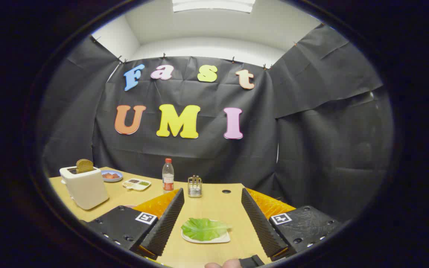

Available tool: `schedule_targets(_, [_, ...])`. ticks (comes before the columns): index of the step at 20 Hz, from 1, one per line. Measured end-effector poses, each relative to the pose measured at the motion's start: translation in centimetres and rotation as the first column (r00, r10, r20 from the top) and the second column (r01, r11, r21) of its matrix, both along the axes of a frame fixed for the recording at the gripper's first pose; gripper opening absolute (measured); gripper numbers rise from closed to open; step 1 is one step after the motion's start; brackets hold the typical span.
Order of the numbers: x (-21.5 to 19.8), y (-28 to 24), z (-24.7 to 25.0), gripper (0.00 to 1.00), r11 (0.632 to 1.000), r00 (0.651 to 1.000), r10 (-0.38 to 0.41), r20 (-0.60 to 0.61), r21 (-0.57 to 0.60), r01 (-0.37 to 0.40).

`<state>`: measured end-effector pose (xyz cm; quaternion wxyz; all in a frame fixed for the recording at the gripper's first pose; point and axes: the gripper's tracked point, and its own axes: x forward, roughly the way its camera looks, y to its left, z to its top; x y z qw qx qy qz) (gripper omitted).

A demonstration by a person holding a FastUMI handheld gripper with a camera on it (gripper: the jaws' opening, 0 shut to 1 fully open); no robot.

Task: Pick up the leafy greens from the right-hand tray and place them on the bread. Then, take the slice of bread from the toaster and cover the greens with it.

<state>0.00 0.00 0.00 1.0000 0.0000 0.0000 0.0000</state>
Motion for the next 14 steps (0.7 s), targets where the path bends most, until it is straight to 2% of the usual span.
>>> schedule_targets(14, [0.59, 0.18, 0.33, 0.95, 1.000, 1.000, 0.006, 0.000, -0.014, -0.006])
